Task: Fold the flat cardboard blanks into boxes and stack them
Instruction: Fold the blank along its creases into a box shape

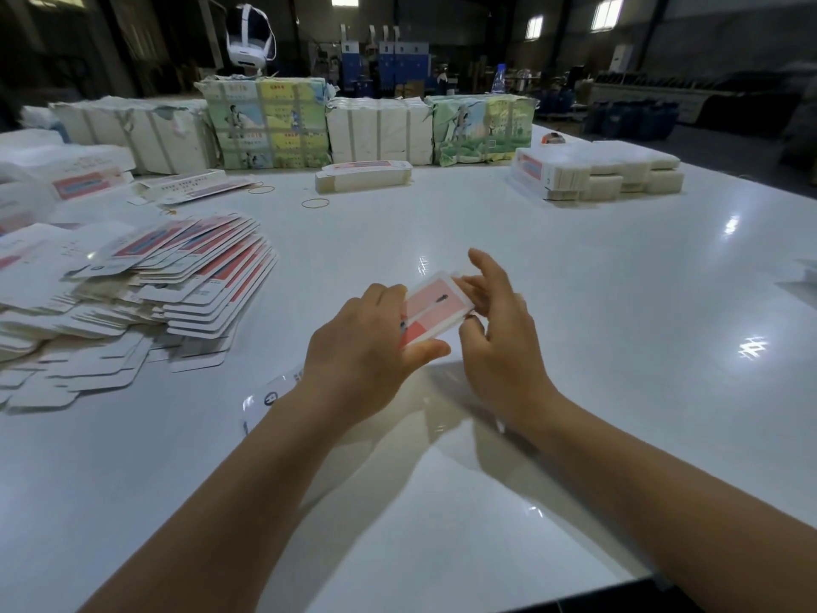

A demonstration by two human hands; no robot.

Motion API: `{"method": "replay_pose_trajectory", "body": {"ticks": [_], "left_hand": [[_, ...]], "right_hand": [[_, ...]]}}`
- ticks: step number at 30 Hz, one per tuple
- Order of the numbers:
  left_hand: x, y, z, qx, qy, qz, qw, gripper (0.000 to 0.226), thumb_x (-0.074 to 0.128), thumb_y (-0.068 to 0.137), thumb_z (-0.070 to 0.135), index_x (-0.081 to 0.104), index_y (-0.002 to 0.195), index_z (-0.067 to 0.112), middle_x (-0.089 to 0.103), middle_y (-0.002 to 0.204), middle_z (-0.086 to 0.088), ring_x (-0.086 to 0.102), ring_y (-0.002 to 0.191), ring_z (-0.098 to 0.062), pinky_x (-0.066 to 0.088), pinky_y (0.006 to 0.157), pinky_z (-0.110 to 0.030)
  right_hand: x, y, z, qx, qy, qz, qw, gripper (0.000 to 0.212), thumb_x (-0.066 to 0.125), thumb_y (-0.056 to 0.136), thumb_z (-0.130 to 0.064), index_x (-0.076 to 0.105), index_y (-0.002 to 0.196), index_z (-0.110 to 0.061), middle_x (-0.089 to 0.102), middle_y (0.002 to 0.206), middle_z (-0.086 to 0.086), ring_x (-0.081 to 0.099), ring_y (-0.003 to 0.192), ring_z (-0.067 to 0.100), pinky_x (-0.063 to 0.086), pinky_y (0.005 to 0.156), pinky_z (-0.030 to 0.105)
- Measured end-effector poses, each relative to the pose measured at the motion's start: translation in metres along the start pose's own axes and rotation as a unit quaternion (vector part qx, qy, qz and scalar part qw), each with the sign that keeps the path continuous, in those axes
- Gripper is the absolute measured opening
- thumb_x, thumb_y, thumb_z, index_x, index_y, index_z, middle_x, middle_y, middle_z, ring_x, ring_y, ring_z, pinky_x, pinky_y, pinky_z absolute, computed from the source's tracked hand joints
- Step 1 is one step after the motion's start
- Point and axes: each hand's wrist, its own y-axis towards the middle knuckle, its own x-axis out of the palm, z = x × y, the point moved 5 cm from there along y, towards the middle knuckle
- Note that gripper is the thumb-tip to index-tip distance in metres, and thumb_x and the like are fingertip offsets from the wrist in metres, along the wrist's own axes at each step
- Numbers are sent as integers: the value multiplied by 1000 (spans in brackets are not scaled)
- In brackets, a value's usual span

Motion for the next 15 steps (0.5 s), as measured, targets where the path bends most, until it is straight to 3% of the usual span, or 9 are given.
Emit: {"method": "replay_pose_trajectory", "body": {"ticks": [2,4,6,8,10,11,13,14,15], "left_hand": [[2,0,2,-2,28,8,1000,62,42,77,69,44,117,21,48,106,3,48,90,-18,40,65,-32],[3,0,2,0,43,11,999,60,44,79,68,44,117,21,48,106,3,45,87,-17,35,63,-30],[2,0,1,3,49,15,999,59,45,81,67,43,119,22,49,107,3,45,87,-16,37,63,-30],[-1,0,-1,5,53,24,998,61,45,81,67,43,121,22,50,110,2,48,91,-18,42,65,-32],[-3,-1,-1,5,59,29,998,63,42,79,68,42,122,22,50,111,3,49,93,-19,43,65,-33],[-3,-2,0,6,61,29,998,64,41,78,68,43,122,22,50,110,3,49,93,-19,41,64,-32],[0,-3,2,14,69,22,997,64,44,79,67,43,123,22,49,110,4,49,95,-19,37,64,-31],[1,-3,3,18,73,16,997,63,46,79,67,42,123,22,49,109,4,49,95,-19,38,64,-31],[3,-3,4,20,74,11,997,62,47,79,67,42,122,22,49,108,4,49,94,-18,39,64,-31]], "right_hand": [[4,0,6,31,13,-17,999,59,40,93,1,30,143,-29,52,127,-3,45,121,23,40,104,47],[4,-2,5,26,14,-29,999,58,41,92,-4,31,143,-29,49,125,-10,43,124,19,37,107,46],[0,-2,2,20,19,-30,999,59,44,85,-17,34,141,-29,45,118,-21,42,125,10,32,111,44],[-9,3,4,31,16,-1,999,64,48,79,-31,33,141,-32,41,128,-20,36,129,7,28,114,36],[-15,10,13,104,46,19,993,76,60,76,-37,26,144,-33,34,141,-13,32,130,7,30,106,29],[-14,11,19,176,126,14,976,78,66,76,-31,27,143,-32,38,141,-8,40,126,12,36,101,31],[-4,11,29,300,342,-22,890,52,67,80,-9,46,127,-17,59,120,9,60,102,24,51,87,35],[-1,11,29,312,389,-33,866,34,63,81,-1,56,114,-6,66,105,13,66,90,25,56,80,35],[-1,10,28,299,372,-37,878,19,59,82,3,62,100,-1,69,94,15,69,82,26,59,74,33]]}}
